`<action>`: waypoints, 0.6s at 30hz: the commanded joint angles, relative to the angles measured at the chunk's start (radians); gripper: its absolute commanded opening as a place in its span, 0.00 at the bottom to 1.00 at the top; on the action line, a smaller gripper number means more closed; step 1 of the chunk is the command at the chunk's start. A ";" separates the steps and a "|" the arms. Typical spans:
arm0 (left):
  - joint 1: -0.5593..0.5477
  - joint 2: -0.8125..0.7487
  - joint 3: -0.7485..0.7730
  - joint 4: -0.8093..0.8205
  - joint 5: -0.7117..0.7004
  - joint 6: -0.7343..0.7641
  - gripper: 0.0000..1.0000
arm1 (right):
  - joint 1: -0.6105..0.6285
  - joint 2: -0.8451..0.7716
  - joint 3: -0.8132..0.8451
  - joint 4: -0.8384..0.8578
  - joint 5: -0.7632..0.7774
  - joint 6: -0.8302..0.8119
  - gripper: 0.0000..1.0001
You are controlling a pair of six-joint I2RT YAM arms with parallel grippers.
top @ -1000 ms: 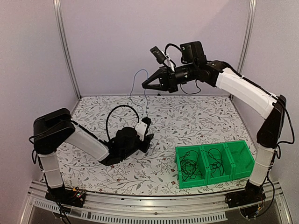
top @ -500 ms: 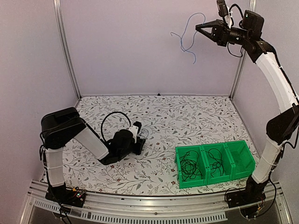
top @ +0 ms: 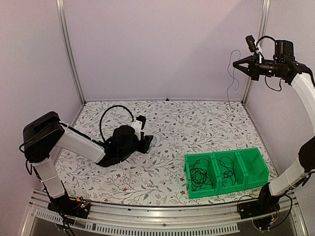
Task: Untangle the cables
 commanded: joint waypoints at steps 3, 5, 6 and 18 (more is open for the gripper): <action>0.001 -0.051 0.046 -0.116 -0.038 0.042 0.48 | 0.003 -0.203 -0.078 -0.292 0.196 -0.284 0.00; 0.001 -0.055 0.054 -0.129 -0.044 0.050 0.48 | 0.003 -0.241 -0.079 -0.372 0.268 -0.343 0.00; 0.001 -0.056 0.057 -0.137 -0.049 0.051 0.48 | 0.003 -0.259 -0.080 -0.410 0.297 -0.363 0.00; 0.001 -0.073 0.064 -0.149 -0.090 0.082 0.48 | 0.004 -0.479 -0.265 -0.743 0.592 -0.568 0.00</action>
